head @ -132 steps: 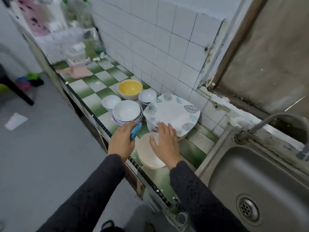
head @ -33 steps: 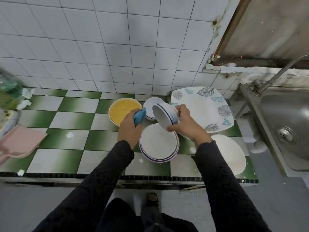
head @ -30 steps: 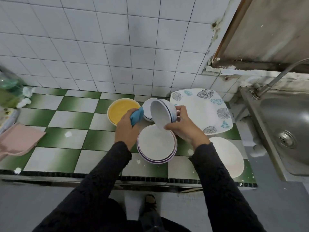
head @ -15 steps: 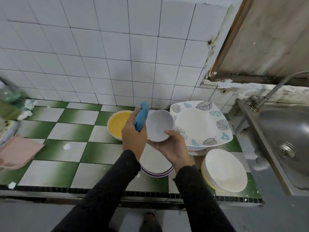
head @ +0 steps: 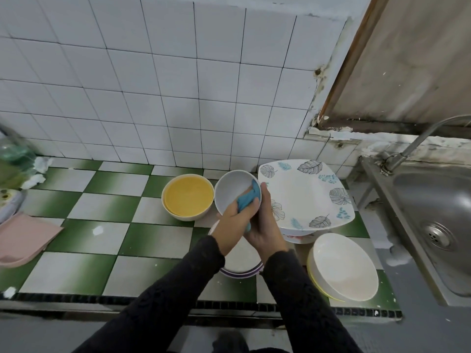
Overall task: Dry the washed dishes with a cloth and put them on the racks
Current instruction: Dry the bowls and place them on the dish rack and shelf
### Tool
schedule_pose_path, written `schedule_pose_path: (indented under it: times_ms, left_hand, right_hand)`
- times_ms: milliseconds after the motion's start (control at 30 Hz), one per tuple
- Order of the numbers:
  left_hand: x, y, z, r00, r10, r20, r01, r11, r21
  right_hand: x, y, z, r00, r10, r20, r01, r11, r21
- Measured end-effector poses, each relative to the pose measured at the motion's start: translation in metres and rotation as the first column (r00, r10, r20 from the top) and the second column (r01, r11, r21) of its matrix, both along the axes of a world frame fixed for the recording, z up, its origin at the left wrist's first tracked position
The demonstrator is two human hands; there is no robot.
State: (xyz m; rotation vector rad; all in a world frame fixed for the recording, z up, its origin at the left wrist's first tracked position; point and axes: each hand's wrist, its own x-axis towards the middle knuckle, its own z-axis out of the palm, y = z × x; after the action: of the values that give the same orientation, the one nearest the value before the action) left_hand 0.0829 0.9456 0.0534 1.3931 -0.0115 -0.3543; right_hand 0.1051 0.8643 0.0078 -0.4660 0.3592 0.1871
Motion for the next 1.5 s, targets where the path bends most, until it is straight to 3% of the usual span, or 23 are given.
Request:
schedule_pose_path:
  times_ms: [67,167,233,300,333,400,467,533,567,667,767,833,900,933,1000,1133,1200,1267,1367,1433,1500]
  left_hand:
    - [0.000,-0.004,-0.002,0.996,-0.076,0.047,0.073,0.995,0.062]
    - [0.011,0.009,-0.020,0.933,-0.325,0.155,0.230,0.870,0.436]
    - [0.020,0.020,-0.029,0.850,-0.495,0.180,0.259,0.689,0.677]
    - [0.030,0.028,-0.031,0.733,-0.654,0.186,0.108,0.382,0.918]
    - [0.035,0.032,-0.029,0.695,-0.696,0.184,-0.009,0.247,0.969]
    - [0.041,0.036,-0.023,0.692,-0.702,0.170,-0.133,0.107,0.985]
    - [0.042,0.033,-0.023,0.709,-0.691,0.140,-0.138,0.058,0.989]
    - [0.038,0.026,-0.021,0.708,-0.696,0.119,-0.085,0.083,0.993]
    - [0.035,0.022,-0.018,0.708,-0.695,0.127,-0.041,0.138,0.990]
    - [0.026,0.012,-0.008,0.771,-0.615,0.166,0.095,0.369,0.924]
    - [0.020,0.006,-0.002,0.870,-0.461,0.175,0.146,0.579,0.802]
    - [0.021,0.007,0.001,0.940,-0.324,0.106,0.192,0.759,0.622]
    - [0.023,0.009,0.007,0.980,-0.199,-0.026,0.199,0.947,0.253]
    - [0.024,0.011,0.011,0.983,-0.153,-0.102,0.159,0.986,0.055]
    - [0.025,0.014,0.016,0.974,-0.061,-0.218,0.009,0.973,-0.231]
    - [0.028,0.021,0.015,0.953,0.130,-0.272,-0.243,0.866,-0.437]
    - [0.029,0.022,0.016,0.941,0.277,-0.194,-0.329,0.881,-0.339]
    - [0.028,0.018,0.012,0.898,0.438,-0.051,-0.441,0.887,-0.137]
    - [0.026,0.011,0.003,0.847,0.494,0.195,-0.502,0.865,-0.009]
    - [0.030,0.014,-0.009,0.795,0.251,0.551,-0.437,0.869,0.234]
    - [0.041,0.024,-0.026,0.673,-0.155,0.723,-0.394,0.753,0.528]
  right_hand:
    - [0.005,-0.004,-0.008,1.000,0.005,-0.002,-0.005,1.000,0.008]
    - [0.008,-0.017,-0.020,0.997,-0.031,-0.063,0.030,0.999,-0.017]
    - [0.011,-0.026,-0.023,0.992,-0.063,-0.110,0.052,0.993,-0.102]
    - [0.015,-0.029,-0.018,0.991,0.005,-0.135,-0.018,0.995,-0.099]
    - [0.016,-0.028,-0.012,0.989,0.044,-0.141,-0.055,0.995,-0.079]
    - [0.017,-0.027,-0.005,0.991,0.066,-0.117,-0.073,0.996,-0.057]
    - [0.017,-0.028,0.001,0.992,0.063,-0.110,-0.069,0.996,-0.052]
    - [0.017,-0.030,-0.002,0.990,0.066,-0.124,-0.073,0.996,-0.058]
    - [0.016,-0.030,-0.002,0.988,0.067,-0.140,-0.076,0.996,-0.057]
    - [0.016,-0.032,-0.010,0.982,-0.034,-0.185,0.012,0.993,-0.116]
    - [0.013,-0.032,-0.014,0.984,-0.064,-0.167,0.060,0.998,-0.030]
    - [0.011,-0.032,-0.011,0.990,0.012,-0.139,-0.003,0.998,0.064]
    - [0.009,-0.033,-0.005,0.989,0.088,-0.120,-0.077,0.992,0.098]
    - [0.010,-0.033,-0.005,0.987,0.111,-0.116,-0.100,0.991,0.093]
    - [0.011,-0.035,-0.004,0.987,0.147,-0.063,-0.141,0.985,0.096]
    - [0.011,-0.036,0.000,0.991,0.129,-0.042,-0.125,0.988,0.092]
    - [0.010,-0.036,0.003,0.992,0.123,-0.039,-0.117,0.986,0.122]
    - [0.008,-0.034,0.003,0.992,0.125,-0.029,-0.119,0.982,0.146]
    - [0.008,-0.027,-0.001,0.986,0.165,-0.039,-0.157,0.975,0.154]
    - [0.008,-0.022,-0.003,0.979,0.194,-0.057,-0.184,0.972,0.145]
    - [0.005,-0.017,-0.002,0.975,0.214,-0.067,-0.204,0.970,0.129]
